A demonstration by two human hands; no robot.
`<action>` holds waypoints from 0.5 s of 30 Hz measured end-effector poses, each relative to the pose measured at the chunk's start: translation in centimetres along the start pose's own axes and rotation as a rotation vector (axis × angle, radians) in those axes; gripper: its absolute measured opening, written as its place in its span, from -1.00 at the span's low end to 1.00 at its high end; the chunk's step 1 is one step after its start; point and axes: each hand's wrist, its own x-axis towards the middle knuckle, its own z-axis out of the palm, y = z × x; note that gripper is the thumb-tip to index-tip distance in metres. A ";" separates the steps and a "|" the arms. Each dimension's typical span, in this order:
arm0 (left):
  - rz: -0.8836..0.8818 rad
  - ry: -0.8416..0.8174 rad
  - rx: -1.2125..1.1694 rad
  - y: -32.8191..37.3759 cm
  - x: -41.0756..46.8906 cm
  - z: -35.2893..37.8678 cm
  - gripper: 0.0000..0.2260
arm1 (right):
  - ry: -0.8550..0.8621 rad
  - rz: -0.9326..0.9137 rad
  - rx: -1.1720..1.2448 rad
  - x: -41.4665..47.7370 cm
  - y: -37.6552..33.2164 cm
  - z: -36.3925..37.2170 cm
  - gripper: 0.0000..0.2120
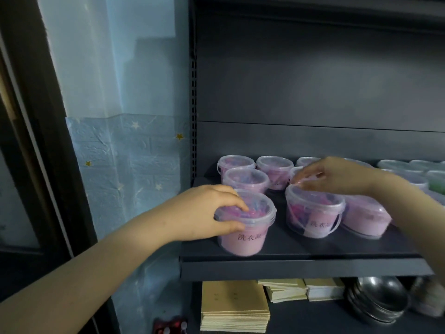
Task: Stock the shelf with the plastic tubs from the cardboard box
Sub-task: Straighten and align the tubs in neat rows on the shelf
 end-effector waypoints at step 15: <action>-0.019 0.008 -0.114 0.3 1.5 1.8 -0.81 | -0.057 0.054 0.165 -5.1 2.4 1.2 -0.72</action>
